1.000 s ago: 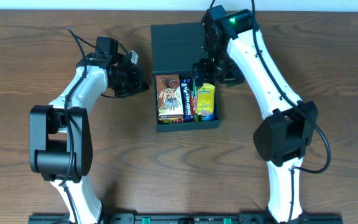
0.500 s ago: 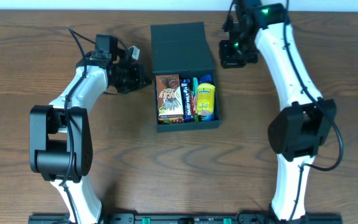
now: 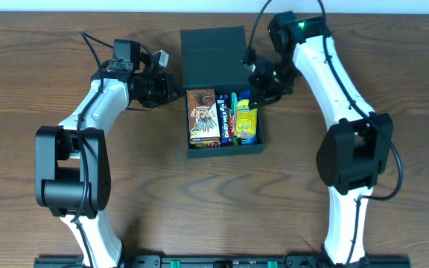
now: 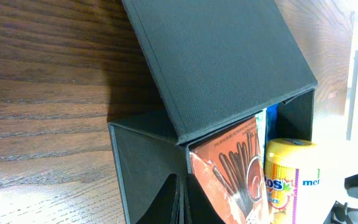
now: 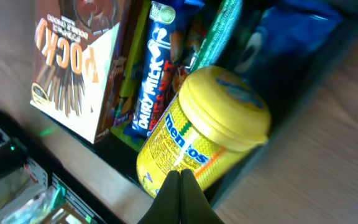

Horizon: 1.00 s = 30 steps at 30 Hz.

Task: Pack container
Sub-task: 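Push the Mentos tube down with the right gripper, then withdraw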

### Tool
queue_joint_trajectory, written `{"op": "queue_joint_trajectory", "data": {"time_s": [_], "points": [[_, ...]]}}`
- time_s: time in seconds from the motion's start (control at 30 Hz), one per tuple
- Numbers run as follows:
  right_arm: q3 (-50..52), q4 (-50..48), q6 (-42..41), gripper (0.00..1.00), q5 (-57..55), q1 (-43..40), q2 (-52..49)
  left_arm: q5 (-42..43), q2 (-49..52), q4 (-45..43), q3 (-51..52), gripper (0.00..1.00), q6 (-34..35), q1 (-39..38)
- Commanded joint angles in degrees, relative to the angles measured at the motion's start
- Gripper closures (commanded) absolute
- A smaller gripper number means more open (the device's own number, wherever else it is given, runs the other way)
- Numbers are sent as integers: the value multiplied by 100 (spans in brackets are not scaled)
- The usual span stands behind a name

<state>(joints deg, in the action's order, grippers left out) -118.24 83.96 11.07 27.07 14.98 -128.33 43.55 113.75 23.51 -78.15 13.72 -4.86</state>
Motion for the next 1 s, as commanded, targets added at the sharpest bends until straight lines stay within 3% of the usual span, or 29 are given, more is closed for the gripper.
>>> {"op": "queue_joint_trajectory", "data": {"time_s": [0.0,0.3,0.5,0.83,0.97], "points": [[284,-116,225,99,116,59,136,85,-9,-20,-109,94,24,46],[1222,-820,-125,99,-330,59,136,-9,-9,-15,-109,94,24,46],[1248,-859,-138,99,-328,59,136,-7,-9,7,-109,94,24,46],[367,-826,-138,99,-328,-9,138,-70,-9,39,-116,94,26,46],[221,-1552,-837,98,-326,-216,138,-157,-9,20,-120,94,186,46]]}}
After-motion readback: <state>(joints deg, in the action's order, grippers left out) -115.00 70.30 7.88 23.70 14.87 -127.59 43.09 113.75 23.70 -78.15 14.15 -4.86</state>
